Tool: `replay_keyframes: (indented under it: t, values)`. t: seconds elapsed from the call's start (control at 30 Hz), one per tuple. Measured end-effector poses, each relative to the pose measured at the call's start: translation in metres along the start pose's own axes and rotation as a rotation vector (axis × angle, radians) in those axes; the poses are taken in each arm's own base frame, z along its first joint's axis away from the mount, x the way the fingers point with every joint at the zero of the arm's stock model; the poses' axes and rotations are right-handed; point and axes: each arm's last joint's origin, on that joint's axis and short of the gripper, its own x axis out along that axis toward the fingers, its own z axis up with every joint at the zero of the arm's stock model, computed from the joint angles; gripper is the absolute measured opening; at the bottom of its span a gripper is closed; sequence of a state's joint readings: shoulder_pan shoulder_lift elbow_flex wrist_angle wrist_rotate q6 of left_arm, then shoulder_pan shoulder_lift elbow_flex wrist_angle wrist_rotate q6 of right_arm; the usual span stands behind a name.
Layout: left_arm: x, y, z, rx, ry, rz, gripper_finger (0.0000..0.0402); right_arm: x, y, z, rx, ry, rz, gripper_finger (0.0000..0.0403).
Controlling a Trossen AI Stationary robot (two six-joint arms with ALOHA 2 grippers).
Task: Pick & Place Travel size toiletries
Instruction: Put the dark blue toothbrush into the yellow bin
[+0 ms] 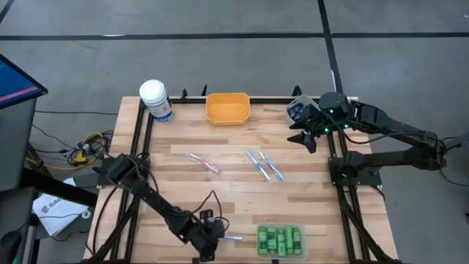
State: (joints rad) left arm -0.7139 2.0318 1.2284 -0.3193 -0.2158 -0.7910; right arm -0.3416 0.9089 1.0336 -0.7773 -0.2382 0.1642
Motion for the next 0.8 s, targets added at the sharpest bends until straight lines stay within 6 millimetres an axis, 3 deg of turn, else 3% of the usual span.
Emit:
replay_keyframes:
  t: [0.17, 0.3, 0.43, 0.6, 0.8]
  values:
    - [-0.005, 0.008, 0.010, -0.033, 0.014, -0.027, 0.0012, 0.000, 0.000, 0.000, -0.008, -0.002, 0.000, 0.0270]
    - [-0.018, 0.021, 0.017, -0.049, 0.022, 0.002, 0.0016, 0.000, 0.000, 0.001, -0.016, -0.008, 0.001, 0.0270]
    - [-0.046, 0.043, 0.025, -0.061, 0.040, 0.071, 0.0021, 0.000, 0.000, 0.002, -0.022, -0.018, 0.003, 0.0270]
    - [-0.091, 0.089, 0.049, -0.102, -0.118, 0.184, 0.0010, 0.000, 0.000, 0.003, -0.025, -0.032, 0.002, 0.0270]
    - [-0.155, 0.175, 0.085, -0.271, -0.409, 0.448, 0.0015, 0.000, 0.001, 0.007, -0.064, -0.074, 0.006, 0.0270]
